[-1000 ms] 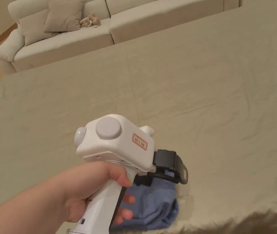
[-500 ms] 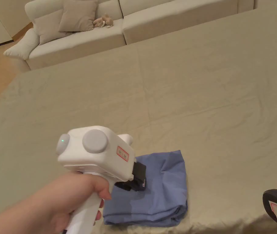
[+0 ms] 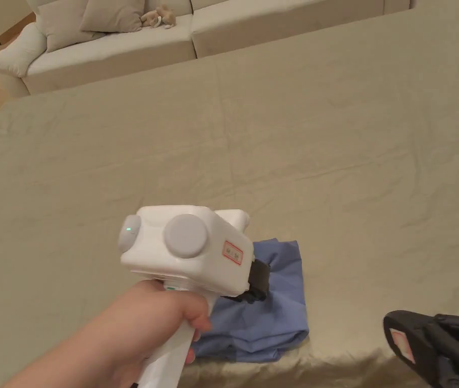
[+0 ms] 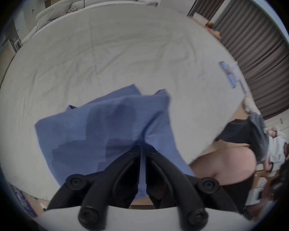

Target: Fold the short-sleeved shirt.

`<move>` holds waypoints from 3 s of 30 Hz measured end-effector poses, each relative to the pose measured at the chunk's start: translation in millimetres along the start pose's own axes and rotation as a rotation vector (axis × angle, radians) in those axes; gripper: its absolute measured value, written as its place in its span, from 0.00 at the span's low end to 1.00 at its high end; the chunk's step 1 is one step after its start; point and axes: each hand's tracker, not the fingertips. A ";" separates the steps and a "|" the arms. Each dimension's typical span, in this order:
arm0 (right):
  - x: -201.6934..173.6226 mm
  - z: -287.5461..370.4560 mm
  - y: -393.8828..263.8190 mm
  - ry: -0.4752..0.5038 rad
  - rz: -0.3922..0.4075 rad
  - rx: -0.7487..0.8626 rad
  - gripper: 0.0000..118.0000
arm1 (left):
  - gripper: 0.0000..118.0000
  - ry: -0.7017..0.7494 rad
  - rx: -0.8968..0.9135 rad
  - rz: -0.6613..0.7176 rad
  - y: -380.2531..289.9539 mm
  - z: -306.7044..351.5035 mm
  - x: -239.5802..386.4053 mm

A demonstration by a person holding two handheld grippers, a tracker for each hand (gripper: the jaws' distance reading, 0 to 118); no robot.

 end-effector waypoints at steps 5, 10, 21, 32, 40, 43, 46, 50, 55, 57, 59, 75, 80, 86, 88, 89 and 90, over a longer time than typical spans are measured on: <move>-14.9 -57.6 31.9 0.180 0.029 -0.049 0.00 | 0.07 -0.132 0.220 -0.005 -34.4 88.9 -46.3; -4.6 -166.9 41.8 0.322 -0.111 -0.192 0.00 | 0.07 -0.304 0.332 0.213 -83.2 115.9 -132.1; 63.4 -269.2 -11.8 0.212 -0.374 -0.417 0.00 | 0.07 -0.498 0.343 0.502 -155.1 60.9 -230.8; 46.0 -273.5 -4.1 0.172 -0.218 -0.450 0.00 | 0.77 -0.698 0.230 0.444 -105.2 -14.6 -260.5; 38.3 -269.3 0.7 0.181 -0.204 -0.466 0.00 | 0.80 -0.826 0.181 0.423 -65.2 -48.3 -253.3; 44.4 -270.4 -0.7 0.193 -0.216 -0.465 0.00 | 0.80 -0.848 0.144 0.400 -43.6 -66.0 -230.4; 48.1 -265.6 -1.9 0.210 -0.236 -0.444 0.00 | 0.79 -0.849 0.060 0.302 -29.9 -76.7 -192.2; 47.5 -242.6 7.0 0.205 -0.224 -0.350 0.00 | 0.27 -0.604 0.038 0.218 -18.9 -79.4 -171.9; 54.8 -204.4 28.3 0.244 -0.256 -0.241 0.00 | 0.26 -0.662 0.035 0.270 -23.3 -77.9 -173.8; 54.2 -192.8 34.4 0.239 -0.244 -0.226 0.00 | 0.26 -0.635 0.025 0.272 -23.7 -71.4 -180.8; 52.9 -182.3 39.0 0.228 -0.232 -0.210 0.00 | 0.26 -0.543 0.031 0.208 -23.1 -53.8 -185.0; 4.5 -165.8 35.1 0.246 -0.162 -0.237 0.00 | 0.26 0.231 -0.080 0.369 -70.7 170.4 -466.9; -19.1 -173.1 40.6 0.250 -0.141 -0.262 0.00 | 0.26 0.487 -0.168 0.406 -89.5 187.4 -549.3; -30.5 -180.7 48.2 0.240 -0.106 -0.276 0.00 | 0.60 0.543 -0.057 0.510 -118.8 183.0 -567.9; -33.9 -184.0 50.9 0.248 -0.106 -0.274 0.00 | 0.72 0.632 -0.032 0.455 -126.9 192.9 -566.1; -36.1 -185.2 51.6 0.252 -0.102 -0.275 0.00 | 0.72 0.654 -0.011 0.445 -126.4 204.7 -562.4; -38.2 -185.7 52.4 0.265 -0.091 -0.277 0.00 | 0.72 0.646 0.039 0.466 -126.1 223.1 -558.6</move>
